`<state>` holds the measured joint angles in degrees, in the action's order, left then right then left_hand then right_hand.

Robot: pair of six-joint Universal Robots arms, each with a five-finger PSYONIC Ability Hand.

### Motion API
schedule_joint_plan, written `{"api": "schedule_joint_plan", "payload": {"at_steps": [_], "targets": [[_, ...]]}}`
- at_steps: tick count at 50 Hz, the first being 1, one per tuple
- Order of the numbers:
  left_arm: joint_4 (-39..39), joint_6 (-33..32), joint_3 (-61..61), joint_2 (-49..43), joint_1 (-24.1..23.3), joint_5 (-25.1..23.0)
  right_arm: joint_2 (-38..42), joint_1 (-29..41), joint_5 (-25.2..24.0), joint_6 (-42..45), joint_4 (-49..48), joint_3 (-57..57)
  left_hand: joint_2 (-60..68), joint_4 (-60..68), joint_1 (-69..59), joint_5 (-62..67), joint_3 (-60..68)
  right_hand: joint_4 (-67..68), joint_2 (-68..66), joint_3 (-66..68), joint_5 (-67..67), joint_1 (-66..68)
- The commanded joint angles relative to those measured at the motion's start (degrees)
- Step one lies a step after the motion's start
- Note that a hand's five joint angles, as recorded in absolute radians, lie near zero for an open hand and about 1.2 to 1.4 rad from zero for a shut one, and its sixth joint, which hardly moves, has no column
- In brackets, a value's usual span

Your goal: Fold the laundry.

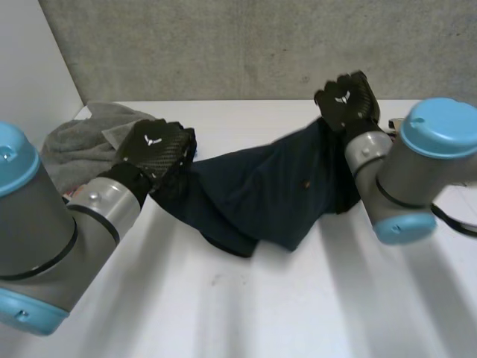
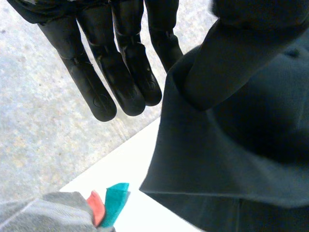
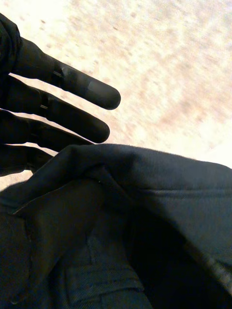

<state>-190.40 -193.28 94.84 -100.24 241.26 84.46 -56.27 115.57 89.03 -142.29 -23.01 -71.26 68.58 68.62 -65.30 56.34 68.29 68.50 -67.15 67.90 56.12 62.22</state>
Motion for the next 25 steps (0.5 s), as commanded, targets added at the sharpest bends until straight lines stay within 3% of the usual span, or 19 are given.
{"api": "schedule_joint_plan", "payload": {"at_steps": [1, 2, 3, 9, 13, 16, 20, 25], "targets": [[-0.06, 0.36, 2.72, -1.88, -1.66, 0.18, 13.20, 0.00, -7.99, 0.43, -6.26, 8.25, 11.42, 11.38, -14.70, 13.66, 11.71, 4.57, -5.92, 5.17, 6.95, 10.84], [-0.06, 0.36, 2.72, -2.41, -2.01, 0.18, 14.34, 0.09, -9.30, 0.52, -6.61, 8.16, 11.42, 11.38, -14.70, 13.66, 11.71, -16.98, 15.63, -16.38, -14.61, -10.71], [-0.06, 0.28, 2.63, -3.98, -2.80, 0.27, 15.31, 0.26, -10.19, 0.95, -6.61, 7.90, 11.42, 11.38, -14.70, 13.66, 11.71, -56.83, 55.48, -56.23, -54.46, -50.56], [-0.14, 0.27, 2.19, -5.93, -4.48, 0.36, 9.45, -0.09, -6.08, 0.87, -4.33, 3.51, 11.42, 11.38, -14.70, 13.66, 11.71, -58.50, 57.15, -57.90, -56.12, -52.22], [-0.14, 0.27, 1.67, -5.75, -4.22, 0.36, -4.76, -1.40, 2.61, -1.23, 3.64, -5.17, 11.42, 11.38, -14.70, 13.66, 11.71, -58.50, 57.15, -57.90, -56.12, -52.22], [-0.23, 0.10, 0.70, -5.75, -4.21, 0.36, -11.82, -2.02, 4.74, -5.44, 9.10, -9.49, 11.42, 11.38, -14.70, 13.66, 11.71, -58.50, 57.15, -57.90, -56.12, -52.22], [-0.23, 0.19, -0.09, -5.75, -4.21, 0.36, -19.74, -4.30, 3.52, -13.27, 19.56, -16.70, 11.42, 11.38, -14.70, 13.66, 11.71, -58.50, 57.15, -57.90, -56.12, -52.22], [-0.23, 0.27, -1.14, -6.02, -4.04, 0.36, -23.79, -8.87, -3.05, -21.96, 29.50, -27.58, 11.42, 11.38, -14.70, 13.66, 11.71, -47.18, 45.83, -46.58, -44.81, -40.91]]}}
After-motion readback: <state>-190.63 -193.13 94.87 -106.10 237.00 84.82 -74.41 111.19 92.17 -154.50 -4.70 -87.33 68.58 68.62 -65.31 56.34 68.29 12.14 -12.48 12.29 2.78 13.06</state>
